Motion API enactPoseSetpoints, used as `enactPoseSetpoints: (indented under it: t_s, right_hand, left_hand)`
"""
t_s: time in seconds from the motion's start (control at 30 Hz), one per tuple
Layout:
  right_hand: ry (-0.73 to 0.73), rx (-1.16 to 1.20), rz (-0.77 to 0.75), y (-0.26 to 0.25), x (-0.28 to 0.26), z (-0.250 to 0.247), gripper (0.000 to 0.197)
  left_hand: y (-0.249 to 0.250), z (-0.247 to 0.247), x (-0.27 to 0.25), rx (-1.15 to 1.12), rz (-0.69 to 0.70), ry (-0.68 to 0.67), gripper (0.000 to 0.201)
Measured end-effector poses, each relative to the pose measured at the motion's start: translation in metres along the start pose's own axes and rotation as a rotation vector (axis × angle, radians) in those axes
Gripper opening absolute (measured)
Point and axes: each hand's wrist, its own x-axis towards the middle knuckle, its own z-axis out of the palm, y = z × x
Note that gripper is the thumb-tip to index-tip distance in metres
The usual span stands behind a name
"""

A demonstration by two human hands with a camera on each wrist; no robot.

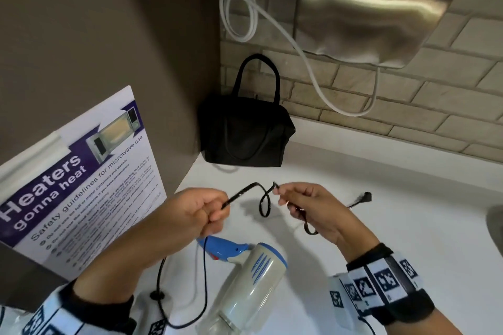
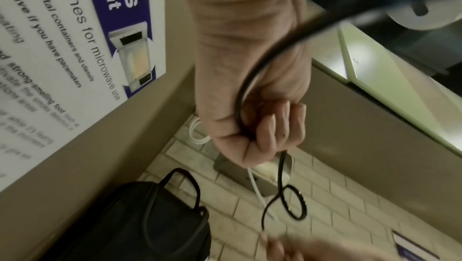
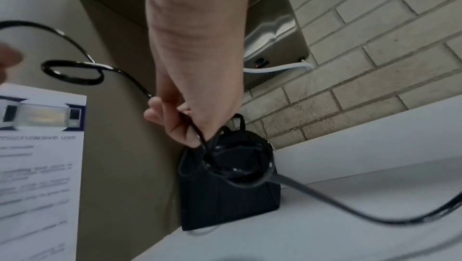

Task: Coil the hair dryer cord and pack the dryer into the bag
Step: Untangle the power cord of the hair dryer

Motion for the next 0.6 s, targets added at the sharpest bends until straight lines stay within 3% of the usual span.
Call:
enactPoseSetpoints:
  t_s: [0.13,0.27,0.37,0.43,0.47,0.53,0.6]
  right_hand:
    - [0.01,0.261,-0.154,-0.015,0.004,-0.007,0.012]
    - [-0.168,0.447,-0.349,-0.015,-0.004,-0.02,0.02]
    - [-0.324,0.256,-0.406,-0.012,-0.017,-0.024,0.016]
    - [-0.428,0.072,-0.364,-0.011,-0.026,-0.024,0.004]
    - [-0.445,-0.034,-0.317,-0.007,-0.028,-0.024,0.011]
    - [-0.409,-0.249,-0.207,0.006,-0.024,-0.026,0.022]
    - [-0.257,-0.377,-0.099,0.023,-0.013,-0.028,0.027]
  left_hand:
    - [-0.029,0.001,0.013,-0.002,-0.236,0.017,0.035]
    - [-0.054,0.0,0.035,-0.147,-0.441,0.16,0.038]
    - [-0.059,-0.005,0.05,-0.316,-0.444,0.304,0.041]
    - [-0.054,-0.011,0.06,-0.463,-0.417,0.41,0.043]
    - [-0.048,-0.016,0.065,-0.535,-0.389,0.448,0.044]
    - [-0.035,-0.028,0.071,-0.657,-0.316,0.501,0.043]
    - [-0.017,-0.041,0.07,-0.716,-0.221,0.509,0.042]
